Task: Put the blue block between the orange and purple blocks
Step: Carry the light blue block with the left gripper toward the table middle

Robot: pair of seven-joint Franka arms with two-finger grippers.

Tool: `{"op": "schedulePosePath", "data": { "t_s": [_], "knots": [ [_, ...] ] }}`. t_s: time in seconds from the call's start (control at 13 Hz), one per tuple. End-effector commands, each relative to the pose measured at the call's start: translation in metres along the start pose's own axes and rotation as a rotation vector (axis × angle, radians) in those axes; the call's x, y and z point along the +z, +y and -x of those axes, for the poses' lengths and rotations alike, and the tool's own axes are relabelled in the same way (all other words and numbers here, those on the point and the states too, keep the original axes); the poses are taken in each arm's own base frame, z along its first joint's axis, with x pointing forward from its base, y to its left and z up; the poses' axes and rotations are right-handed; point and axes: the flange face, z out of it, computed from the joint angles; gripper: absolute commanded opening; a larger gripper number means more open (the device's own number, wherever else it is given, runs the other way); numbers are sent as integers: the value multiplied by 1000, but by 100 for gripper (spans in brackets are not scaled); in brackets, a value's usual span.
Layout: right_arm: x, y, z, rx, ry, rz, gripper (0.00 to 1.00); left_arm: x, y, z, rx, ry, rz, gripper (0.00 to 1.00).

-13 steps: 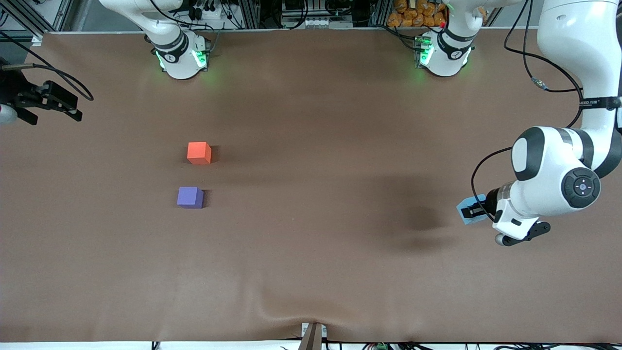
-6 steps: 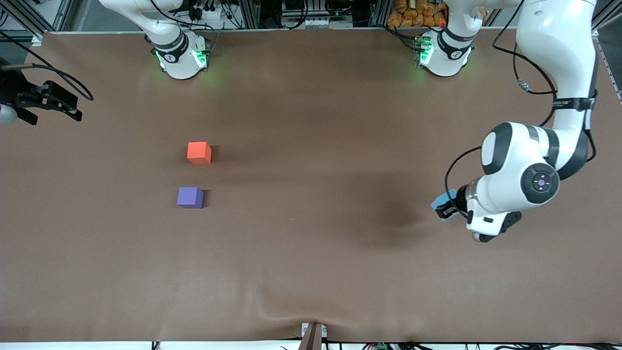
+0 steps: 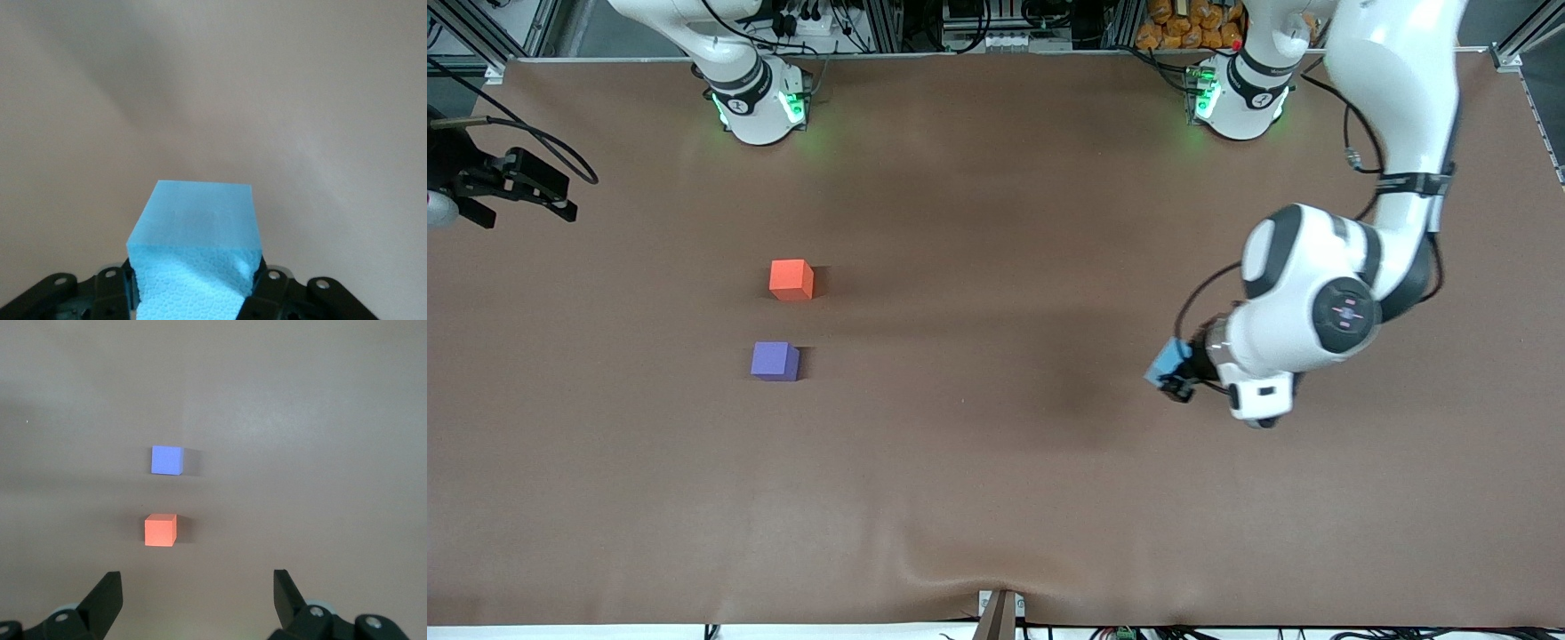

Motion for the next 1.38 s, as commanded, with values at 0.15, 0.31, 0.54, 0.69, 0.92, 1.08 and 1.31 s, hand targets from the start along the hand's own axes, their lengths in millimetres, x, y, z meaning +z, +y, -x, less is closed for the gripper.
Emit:
{"op": "schedulePosePath", "data": {
  "t_s": [0.15,0.31,0.54,0.69,0.92,1.08,1.31],
  "knots": [
    [2,-2,4,7,-6,-12,100,26,37,115,-146,-24,74,38],
    [1,-3,4,6,-5,-12,100,48,47,154,-189,-30,112,38],
    [2,-5,0,-10,-5,-1,100,74,60,203,-274,-59,125,38],
    [0,-3,-1,-10,-1,1,100,96,58,247,-284,-73,146,38],
    [9,-6,-11,-16,-15,4,100,149,56,294,-299,-101,203,41],
    [6,-1,-17,-6,-6,6,100,183,51,316,-269,-98,213,52],
    [15,5,-22,6,-23,9,100,220,49,315,-271,-92,198,57]
  ]
}}
